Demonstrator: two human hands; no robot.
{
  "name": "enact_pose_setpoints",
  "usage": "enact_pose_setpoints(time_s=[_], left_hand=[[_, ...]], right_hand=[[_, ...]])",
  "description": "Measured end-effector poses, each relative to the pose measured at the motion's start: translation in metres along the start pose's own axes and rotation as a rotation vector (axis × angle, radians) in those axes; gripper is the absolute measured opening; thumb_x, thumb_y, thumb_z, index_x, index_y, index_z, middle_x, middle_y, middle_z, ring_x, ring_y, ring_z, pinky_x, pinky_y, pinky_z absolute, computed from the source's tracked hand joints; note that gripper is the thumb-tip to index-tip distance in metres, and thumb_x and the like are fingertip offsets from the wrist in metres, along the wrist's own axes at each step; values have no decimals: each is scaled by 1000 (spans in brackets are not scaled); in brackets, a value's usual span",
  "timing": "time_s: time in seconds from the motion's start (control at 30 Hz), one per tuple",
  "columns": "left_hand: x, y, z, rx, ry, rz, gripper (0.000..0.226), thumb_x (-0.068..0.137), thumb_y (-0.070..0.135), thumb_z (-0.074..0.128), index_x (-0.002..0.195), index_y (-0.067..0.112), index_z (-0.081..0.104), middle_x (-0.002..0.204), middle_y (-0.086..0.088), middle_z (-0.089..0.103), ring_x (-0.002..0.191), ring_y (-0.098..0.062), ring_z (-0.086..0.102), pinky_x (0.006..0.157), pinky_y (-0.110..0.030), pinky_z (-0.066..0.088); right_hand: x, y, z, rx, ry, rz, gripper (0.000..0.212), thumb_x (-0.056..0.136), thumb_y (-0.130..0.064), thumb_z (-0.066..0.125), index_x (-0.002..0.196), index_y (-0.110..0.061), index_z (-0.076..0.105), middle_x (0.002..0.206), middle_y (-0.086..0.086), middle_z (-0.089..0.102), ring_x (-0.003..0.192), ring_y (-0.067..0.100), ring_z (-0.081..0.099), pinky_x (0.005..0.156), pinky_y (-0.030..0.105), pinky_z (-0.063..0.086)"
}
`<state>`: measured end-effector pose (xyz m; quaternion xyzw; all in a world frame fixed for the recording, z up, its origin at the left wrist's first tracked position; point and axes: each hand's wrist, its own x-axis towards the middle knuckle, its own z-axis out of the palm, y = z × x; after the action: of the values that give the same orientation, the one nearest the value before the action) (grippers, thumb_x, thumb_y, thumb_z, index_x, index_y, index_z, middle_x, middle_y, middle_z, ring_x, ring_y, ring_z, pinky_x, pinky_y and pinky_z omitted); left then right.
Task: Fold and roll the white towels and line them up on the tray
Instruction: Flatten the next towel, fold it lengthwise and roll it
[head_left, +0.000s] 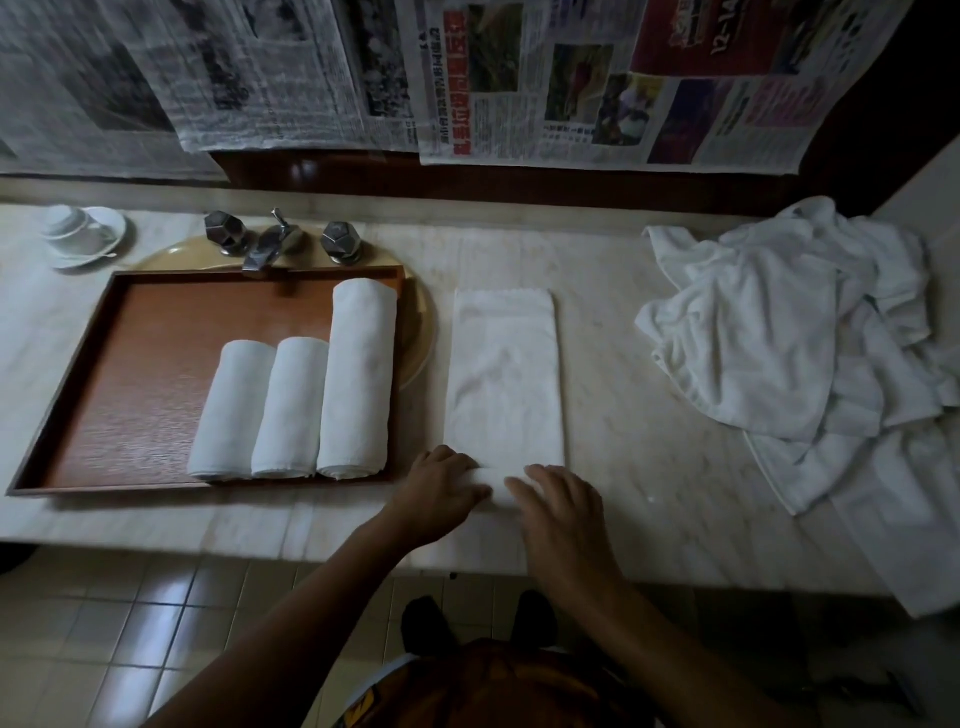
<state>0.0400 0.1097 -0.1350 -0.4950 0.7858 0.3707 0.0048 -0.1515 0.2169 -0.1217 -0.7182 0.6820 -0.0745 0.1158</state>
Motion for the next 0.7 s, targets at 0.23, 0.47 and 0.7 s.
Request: enact_pose_setpoints(time_s=[0.23,0.47,0.7], left_hand=[[-32,13,32,286,340,166,69,96,49,59,156,24,35,164,-7,33,149,-29,33,121,-49,28],[-14,6,38,438,220,171,87,96,31,63,166,21,11,173,-8,3,159,-30,-3,126,-56,14],[19,6,0,253,123,156,73,95,33,68,157,20,32,155,-1,38,142,-20,33,110,-38,47]], right_hand=[[-8,3,21,-58,-95,3,91,84,-34,78,159,-24,28,167,9,26,155,36,21,119,59,23],[21,12,15,-100,-101,-22,91,85,-19,68,163,-21,21,168,9,24,156,35,17,122,58,23],[51,22,2,-56,-119,-52,71,93,-27,64,157,-20,33,152,4,45,138,29,43,111,49,40]])
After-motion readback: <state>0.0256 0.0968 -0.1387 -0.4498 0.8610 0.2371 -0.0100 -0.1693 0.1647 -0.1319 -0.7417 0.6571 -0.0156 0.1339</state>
